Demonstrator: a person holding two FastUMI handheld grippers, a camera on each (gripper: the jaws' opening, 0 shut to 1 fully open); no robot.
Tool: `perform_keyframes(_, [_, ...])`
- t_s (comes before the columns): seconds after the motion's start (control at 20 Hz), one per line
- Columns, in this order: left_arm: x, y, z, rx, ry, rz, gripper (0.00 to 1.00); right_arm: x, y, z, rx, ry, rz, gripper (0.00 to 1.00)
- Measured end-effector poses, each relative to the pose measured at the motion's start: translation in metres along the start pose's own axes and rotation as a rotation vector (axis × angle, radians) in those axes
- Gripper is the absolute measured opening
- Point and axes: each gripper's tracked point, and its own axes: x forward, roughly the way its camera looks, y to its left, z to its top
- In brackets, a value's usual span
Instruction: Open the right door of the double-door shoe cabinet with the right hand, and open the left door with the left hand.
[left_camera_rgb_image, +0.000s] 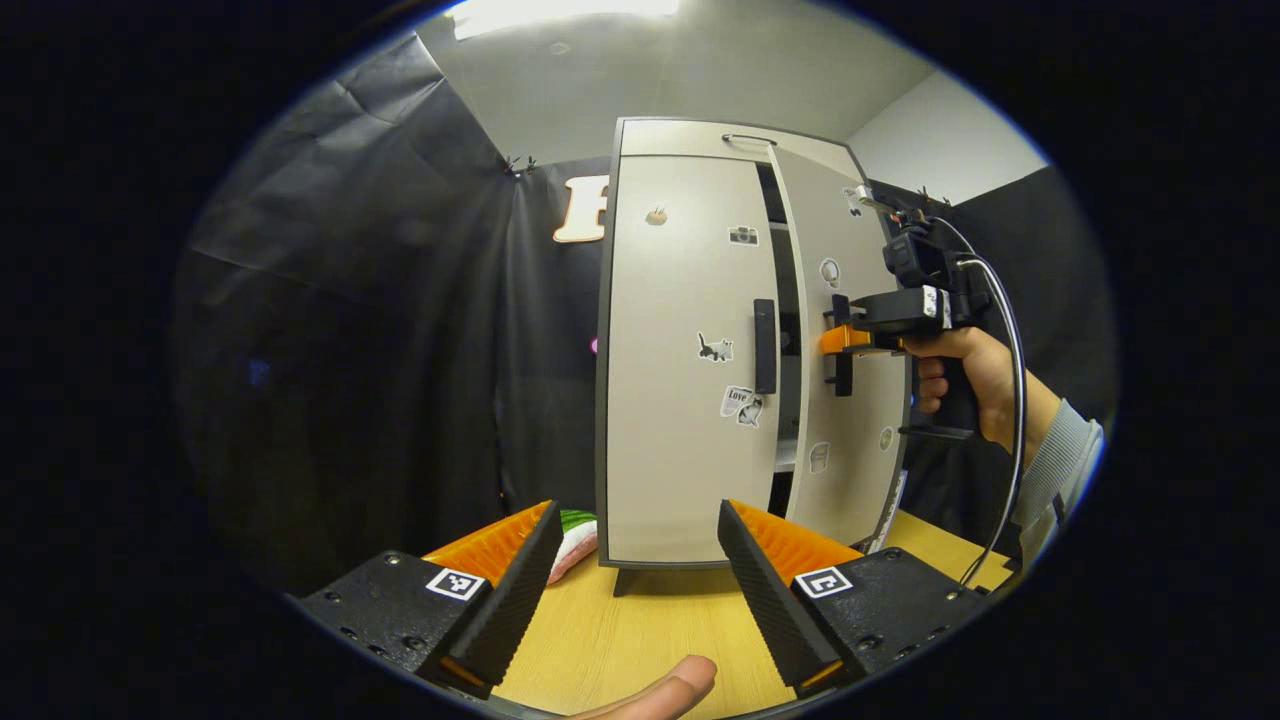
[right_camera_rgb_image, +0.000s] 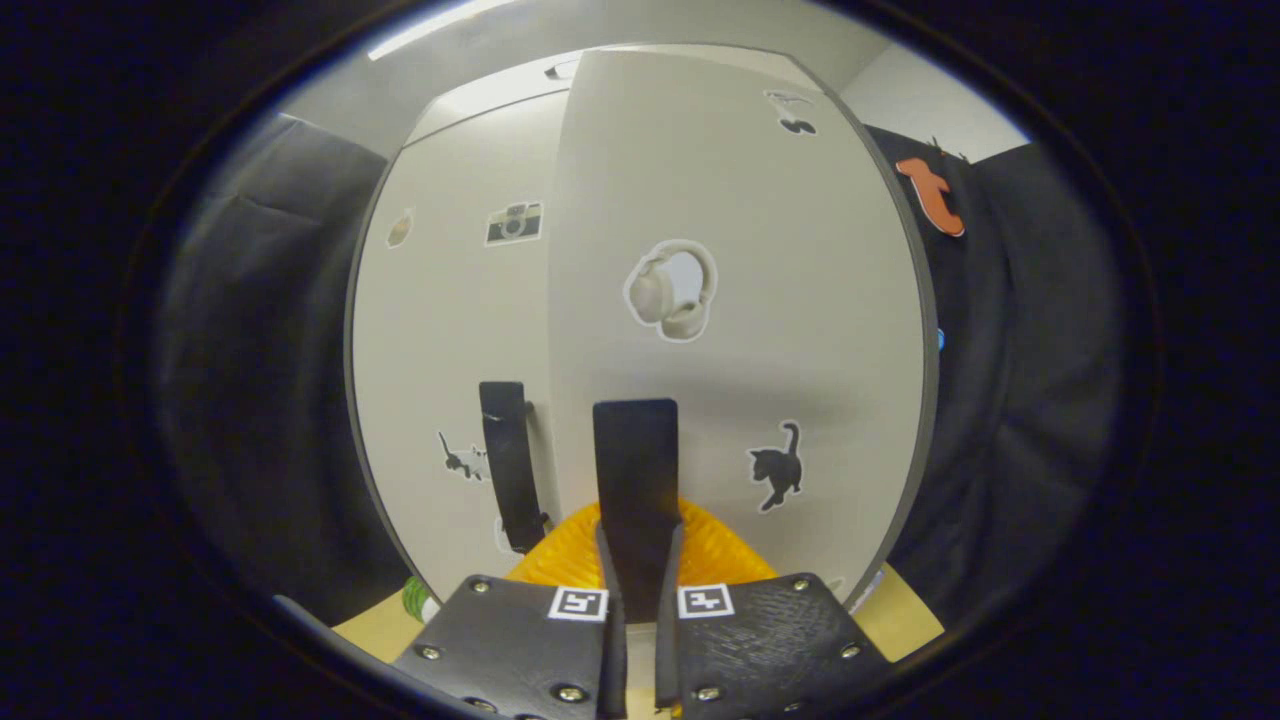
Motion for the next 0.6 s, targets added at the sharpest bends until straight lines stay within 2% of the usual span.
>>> perform_keyframes(0.6, [-0.006, 0.002, -0.006, -0.022, 0.004, -0.011, 0.97, -0.027, -0.011, 0.002, 0.018, -0.009, 0.098, 0.11])
